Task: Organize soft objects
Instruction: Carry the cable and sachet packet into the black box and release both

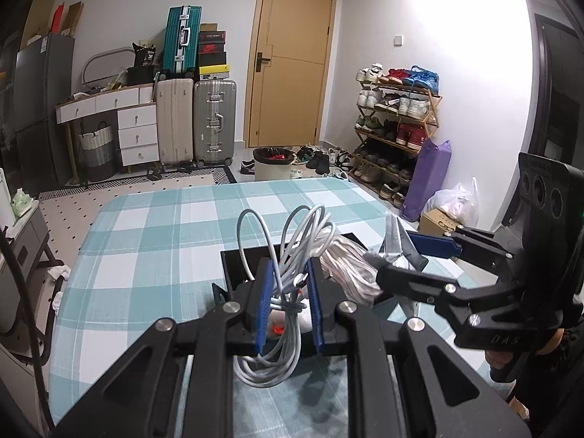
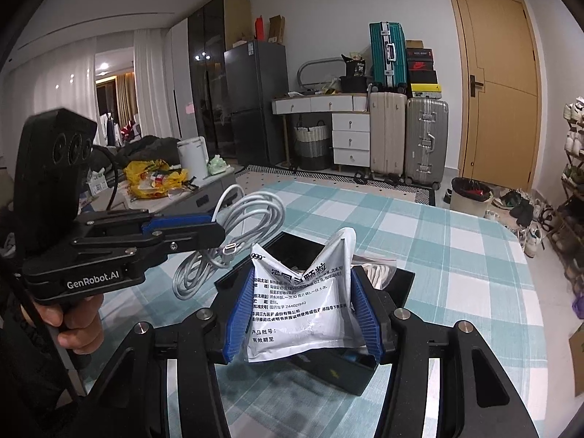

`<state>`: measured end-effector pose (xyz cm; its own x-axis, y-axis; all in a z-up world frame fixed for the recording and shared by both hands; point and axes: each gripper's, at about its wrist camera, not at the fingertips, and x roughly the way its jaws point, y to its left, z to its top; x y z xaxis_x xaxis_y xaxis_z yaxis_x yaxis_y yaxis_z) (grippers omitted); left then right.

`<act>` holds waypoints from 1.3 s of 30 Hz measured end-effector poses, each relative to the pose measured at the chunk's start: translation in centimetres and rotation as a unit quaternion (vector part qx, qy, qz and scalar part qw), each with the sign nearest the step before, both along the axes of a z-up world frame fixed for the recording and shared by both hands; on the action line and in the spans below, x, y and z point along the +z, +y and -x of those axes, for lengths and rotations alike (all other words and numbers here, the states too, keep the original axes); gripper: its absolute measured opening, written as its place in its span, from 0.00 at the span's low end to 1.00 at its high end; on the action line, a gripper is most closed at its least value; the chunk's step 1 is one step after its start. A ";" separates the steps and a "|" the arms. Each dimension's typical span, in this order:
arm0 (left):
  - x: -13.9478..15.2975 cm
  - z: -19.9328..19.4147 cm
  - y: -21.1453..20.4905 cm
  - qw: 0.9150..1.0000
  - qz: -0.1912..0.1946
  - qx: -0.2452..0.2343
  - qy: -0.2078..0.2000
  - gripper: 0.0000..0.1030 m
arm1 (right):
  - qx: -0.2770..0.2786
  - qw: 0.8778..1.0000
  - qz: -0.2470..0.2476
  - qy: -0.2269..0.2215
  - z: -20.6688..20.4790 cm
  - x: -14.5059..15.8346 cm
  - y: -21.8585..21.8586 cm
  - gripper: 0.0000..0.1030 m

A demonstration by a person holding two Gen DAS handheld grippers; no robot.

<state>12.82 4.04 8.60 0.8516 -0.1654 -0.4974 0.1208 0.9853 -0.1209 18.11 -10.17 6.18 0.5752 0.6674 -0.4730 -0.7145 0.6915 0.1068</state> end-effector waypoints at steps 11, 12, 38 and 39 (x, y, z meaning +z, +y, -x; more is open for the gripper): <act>-0.4 -2.6 0.7 1.000 0.010 0.008 0.009 0.16 | -0.013 1.000 0.023 0.003 -2.0 -0.6 1.5 0.51; -0.5 -2.8 0.7 1.000 0.010 0.009 0.010 0.16 | -0.015 1.000 0.024 0.003 -2.2 -0.6 1.5 0.51; -3.4 -6.6 0.5 0.999 0.005 0.008 0.032 0.16 | -0.012 0.995 0.056 0.079 -7.8 -5.0 3.6 0.51; -3.5 -6.6 0.5 0.999 0.004 0.008 0.032 0.16 | -0.010 0.995 0.058 0.080 -7.9 -5.1 3.7 0.51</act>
<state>19.41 4.58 5.14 0.8210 -0.1570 -0.5489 0.0973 0.9859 -0.1365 25.99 -6.52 1.06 0.4988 0.5918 -0.6333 -0.6805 0.7199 0.1368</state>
